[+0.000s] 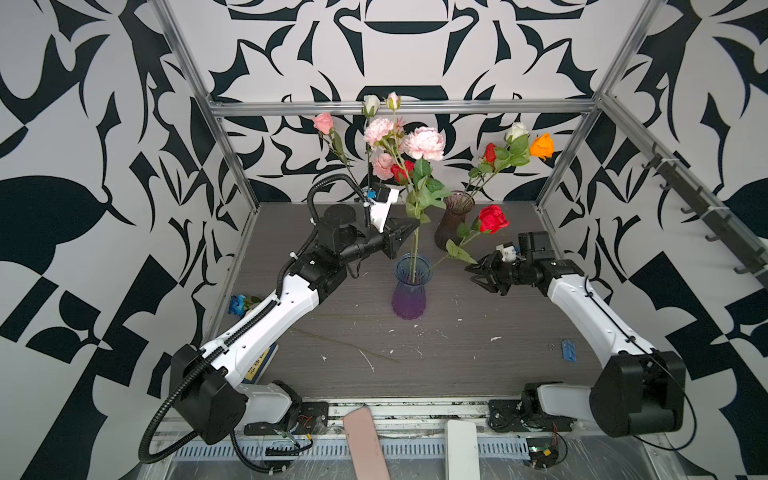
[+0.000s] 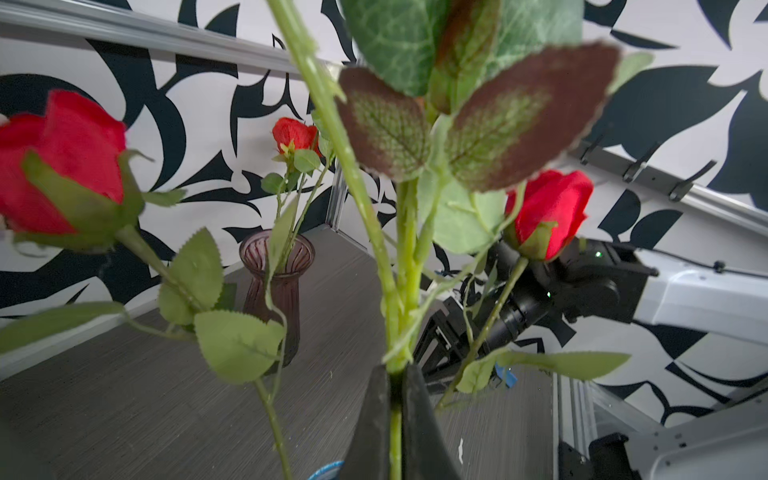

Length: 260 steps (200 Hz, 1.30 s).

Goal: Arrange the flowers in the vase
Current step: 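Lift the pink roses high and carry them over the blue-purple vase, then lower the pink rose stems into the vase and open the left gripper, then move the left gripper back down to the remaining flowers on the table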

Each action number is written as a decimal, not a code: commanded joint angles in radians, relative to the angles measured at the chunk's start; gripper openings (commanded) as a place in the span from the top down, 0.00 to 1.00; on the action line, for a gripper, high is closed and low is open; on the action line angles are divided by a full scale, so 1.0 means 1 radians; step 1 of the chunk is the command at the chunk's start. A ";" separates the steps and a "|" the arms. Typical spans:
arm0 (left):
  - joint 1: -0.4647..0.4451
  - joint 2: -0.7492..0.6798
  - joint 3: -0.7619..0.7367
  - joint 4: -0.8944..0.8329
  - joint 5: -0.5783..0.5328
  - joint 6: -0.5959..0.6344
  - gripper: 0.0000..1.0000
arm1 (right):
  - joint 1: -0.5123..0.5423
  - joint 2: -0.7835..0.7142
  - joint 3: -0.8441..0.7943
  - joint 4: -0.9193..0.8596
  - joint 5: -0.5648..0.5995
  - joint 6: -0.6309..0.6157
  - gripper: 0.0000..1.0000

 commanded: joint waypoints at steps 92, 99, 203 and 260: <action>-0.016 -0.219 -0.259 -0.063 -0.141 0.085 0.34 | -0.005 0.069 0.051 0.020 -0.022 -0.014 0.61; -0.016 -0.229 -0.269 -0.079 -0.175 0.081 0.34 | -0.005 0.072 0.053 0.019 -0.023 -0.016 0.61; 0.445 -0.176 -0.319 -0.807 -0.302 -0.719 0.31 | -0.005 0.059 -0.005 0.054 -0.032 -0.009 0.61; 0.515 -0.064 -0.286 -1.079 -0.509 -0.893 0.46 | -0.005 0.030 -0.040 0.066 -0.031 -0.001 0.61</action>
